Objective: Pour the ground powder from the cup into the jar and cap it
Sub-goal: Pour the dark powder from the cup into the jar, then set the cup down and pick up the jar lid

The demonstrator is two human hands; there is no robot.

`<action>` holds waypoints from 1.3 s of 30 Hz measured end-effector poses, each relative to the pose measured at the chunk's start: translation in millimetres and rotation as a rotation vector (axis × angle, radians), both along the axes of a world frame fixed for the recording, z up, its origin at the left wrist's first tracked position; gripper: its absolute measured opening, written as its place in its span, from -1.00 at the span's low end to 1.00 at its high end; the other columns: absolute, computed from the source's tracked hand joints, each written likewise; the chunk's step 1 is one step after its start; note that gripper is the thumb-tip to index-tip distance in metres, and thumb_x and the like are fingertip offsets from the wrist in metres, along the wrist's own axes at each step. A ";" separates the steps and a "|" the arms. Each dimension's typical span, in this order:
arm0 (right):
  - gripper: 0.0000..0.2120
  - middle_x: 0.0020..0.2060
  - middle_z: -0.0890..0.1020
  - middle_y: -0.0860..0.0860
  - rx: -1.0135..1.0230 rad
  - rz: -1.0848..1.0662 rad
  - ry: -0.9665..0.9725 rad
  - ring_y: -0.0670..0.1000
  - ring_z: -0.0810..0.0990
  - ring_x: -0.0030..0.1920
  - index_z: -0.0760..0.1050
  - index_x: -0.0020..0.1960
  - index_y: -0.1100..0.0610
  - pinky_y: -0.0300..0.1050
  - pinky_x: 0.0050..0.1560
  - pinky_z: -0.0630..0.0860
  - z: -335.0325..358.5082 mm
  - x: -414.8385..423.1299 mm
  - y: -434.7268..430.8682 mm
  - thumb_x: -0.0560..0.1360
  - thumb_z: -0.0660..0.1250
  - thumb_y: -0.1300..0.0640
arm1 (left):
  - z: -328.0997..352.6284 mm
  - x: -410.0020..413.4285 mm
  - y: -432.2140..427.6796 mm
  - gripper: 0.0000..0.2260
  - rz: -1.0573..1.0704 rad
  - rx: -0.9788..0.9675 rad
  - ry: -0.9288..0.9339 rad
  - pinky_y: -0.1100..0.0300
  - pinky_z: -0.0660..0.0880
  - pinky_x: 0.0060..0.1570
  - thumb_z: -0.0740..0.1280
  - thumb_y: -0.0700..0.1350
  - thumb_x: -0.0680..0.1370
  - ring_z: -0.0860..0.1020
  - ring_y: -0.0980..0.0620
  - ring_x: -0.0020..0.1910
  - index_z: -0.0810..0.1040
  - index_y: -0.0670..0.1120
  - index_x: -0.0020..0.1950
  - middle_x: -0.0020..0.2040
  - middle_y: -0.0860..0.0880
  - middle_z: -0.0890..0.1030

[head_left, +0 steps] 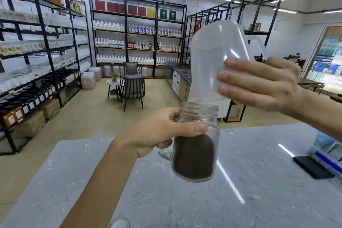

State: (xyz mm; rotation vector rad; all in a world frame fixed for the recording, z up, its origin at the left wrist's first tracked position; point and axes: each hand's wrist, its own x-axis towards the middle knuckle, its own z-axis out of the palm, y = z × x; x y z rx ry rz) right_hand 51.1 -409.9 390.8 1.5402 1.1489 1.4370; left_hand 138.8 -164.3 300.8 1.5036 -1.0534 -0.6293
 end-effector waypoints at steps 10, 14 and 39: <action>-0.63 0.25 0.60 0.03 0.004 0.028 0.006 0.07 0.61 0.24 0.50 0.28 0.13 -0.19 -0.49 0.37 -2.7 12.7 -1.2 0.50 0.45 0.28 | -5.9 8.3 2.7 -0.67 0.038 0.004 0.000 0.40 0.21 -0.61 0.54 0.18 0.34 0.43 0.27 -0.40 0.71 0.15 0.06 -0.24 0.23 0.62; -0.47 0.32 0.58 0.05 0.004 0.020 0.002 0.07 0.57 0.31 0.45 0.36 0.15 -0.15 -0.46 0.43 -8.0 17.4 0.2 0.44 0.52 0.27 | -6.7 7.3 4.9 -0.65 0.071 0.013 -0.019 0.38 0.23 -0.60 0.53 0.20 0.32 0.39 0.23 -0.42 0.71 0.16 0.06 -0.22 0.20 0.64; -0.15 0.39 0.42 -0.06 1.567 -0.543 1.770 -0.11 0.42 0.37 0.28 0.48 0.06 -0.13 0.35 0.38 -435.8 -69.8 94.7 0.32 0.60 -0.09 | -380.7 -112.5 118.3 -0.33 0.774 0.215 0.140 0.45 0.44 0.13 0.68 0.12 0.27 0.57 0.23 0.23 0.47 0.31 0.30 0.24 0.24 0.62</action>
